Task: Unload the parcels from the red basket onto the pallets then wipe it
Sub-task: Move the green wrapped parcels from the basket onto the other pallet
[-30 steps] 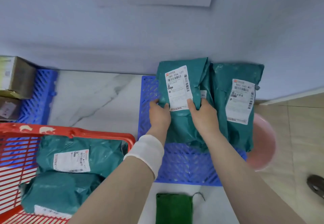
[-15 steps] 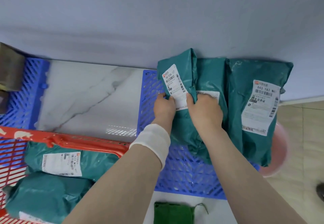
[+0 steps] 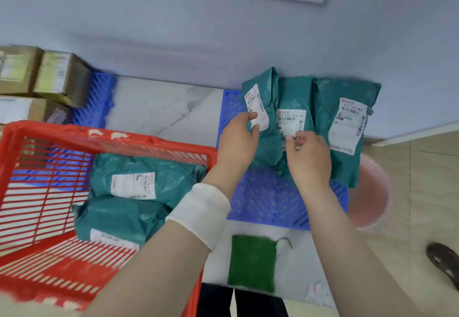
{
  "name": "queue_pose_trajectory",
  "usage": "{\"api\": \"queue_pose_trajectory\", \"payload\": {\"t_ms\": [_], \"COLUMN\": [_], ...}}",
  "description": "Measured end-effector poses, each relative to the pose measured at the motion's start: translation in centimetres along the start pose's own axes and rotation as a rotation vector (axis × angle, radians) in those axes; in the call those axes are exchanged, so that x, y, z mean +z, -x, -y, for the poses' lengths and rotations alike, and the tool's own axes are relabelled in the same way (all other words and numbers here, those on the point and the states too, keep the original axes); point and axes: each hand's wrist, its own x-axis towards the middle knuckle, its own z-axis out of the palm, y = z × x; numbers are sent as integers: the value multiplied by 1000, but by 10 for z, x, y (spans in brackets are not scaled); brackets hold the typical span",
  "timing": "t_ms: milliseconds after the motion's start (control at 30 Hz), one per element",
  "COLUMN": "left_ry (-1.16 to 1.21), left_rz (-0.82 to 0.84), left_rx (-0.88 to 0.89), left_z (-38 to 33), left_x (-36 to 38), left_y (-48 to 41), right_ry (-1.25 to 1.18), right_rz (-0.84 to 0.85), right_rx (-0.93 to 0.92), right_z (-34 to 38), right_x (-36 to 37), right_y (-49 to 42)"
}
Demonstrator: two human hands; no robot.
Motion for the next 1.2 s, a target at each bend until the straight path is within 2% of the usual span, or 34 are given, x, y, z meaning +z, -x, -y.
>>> {"api": "queue_pose_trajectory", "payload": {"t_ms": [167, 567, 700, 867, 1000, 1200], "left_ry": [-175, -628, -789, -821, -805, -822], "left_rz": [19, 138, 210, 318, 383, 472], "left_rx": [214, 475, 423, 241, 182, 176], "left_z": [22, 119, 161, 204, 235, 276], "left_x": [-50, -171, -202, -228, -249, -285], "left_y": [70, 138, 148, 158, 156, 144], "right_ry": [1, 286, 290, 324, 290, 282], "right_rz": [-24, -76, -26, 274, 388, 403], "right_rx": [-126, -361, -352, -219, -123, -22], "right_z": [29, 110, 111, 104, 109, 142], "right_x": [-12, 53, 76, 101, 117, 141], "right_y": [81, 235, 268, 291, 301, 307]}}
